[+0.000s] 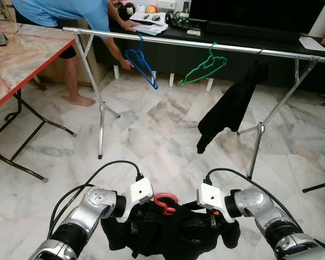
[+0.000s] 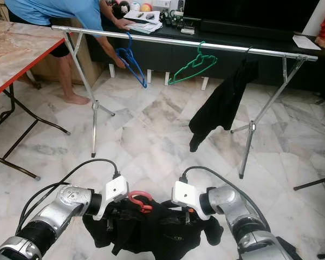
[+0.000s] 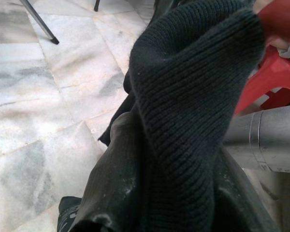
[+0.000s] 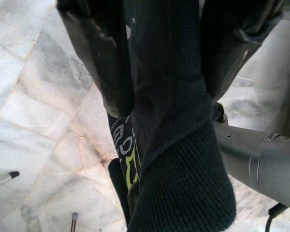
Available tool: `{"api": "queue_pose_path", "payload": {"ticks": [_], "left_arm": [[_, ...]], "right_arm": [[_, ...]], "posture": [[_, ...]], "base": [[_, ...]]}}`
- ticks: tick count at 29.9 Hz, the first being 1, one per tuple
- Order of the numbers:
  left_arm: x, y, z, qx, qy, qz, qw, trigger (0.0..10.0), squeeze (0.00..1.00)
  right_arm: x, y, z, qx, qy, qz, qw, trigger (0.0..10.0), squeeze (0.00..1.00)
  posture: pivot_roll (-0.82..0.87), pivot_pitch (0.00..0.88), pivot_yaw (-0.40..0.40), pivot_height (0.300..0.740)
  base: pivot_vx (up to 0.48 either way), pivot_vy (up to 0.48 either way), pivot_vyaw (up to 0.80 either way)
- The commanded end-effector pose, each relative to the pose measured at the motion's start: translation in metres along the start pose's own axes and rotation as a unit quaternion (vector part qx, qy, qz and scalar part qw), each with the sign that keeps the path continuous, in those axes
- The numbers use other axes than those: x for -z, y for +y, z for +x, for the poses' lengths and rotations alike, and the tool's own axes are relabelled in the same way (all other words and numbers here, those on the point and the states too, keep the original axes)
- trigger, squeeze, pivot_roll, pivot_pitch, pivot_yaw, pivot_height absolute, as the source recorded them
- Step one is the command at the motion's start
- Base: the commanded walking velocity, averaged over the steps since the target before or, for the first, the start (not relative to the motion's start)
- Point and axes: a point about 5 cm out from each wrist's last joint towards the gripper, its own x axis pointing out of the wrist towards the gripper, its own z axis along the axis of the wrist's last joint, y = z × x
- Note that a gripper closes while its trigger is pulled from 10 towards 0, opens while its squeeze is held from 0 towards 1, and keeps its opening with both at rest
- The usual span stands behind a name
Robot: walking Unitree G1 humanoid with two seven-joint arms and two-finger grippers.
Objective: Hang hanger
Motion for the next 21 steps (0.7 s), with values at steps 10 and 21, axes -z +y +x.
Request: {"api": "queue_pose_path", "payload": {"ticks": [10, 21], "left_arm": [[0.0009, -0.0016, 0.002, 0.003, -0.001, 0.008, 1.0, 0.0, 0.0], [0.0075, -0.0015, 0.0012, -0.006, 0.016, 0.009, 1.0, 0.0, 0.0]], "right_arm": [[-0.0039, -0.001, -0.005, -0.031, -0.005, 0.003, 1.0, 10.0, 1.0], [-0.0026, -0.0019, -0.007, -0.025, 0.012, -0.012, 1.0, 10.0, 1.0]], "posture": [[-0.06, 0.105, -0.06, 0.74], [-0.06, 0.116, -0.064, 0.74]], "base": [[0.0, 0.0, 0.0], [0.0, 0.0, 0.0]]}}
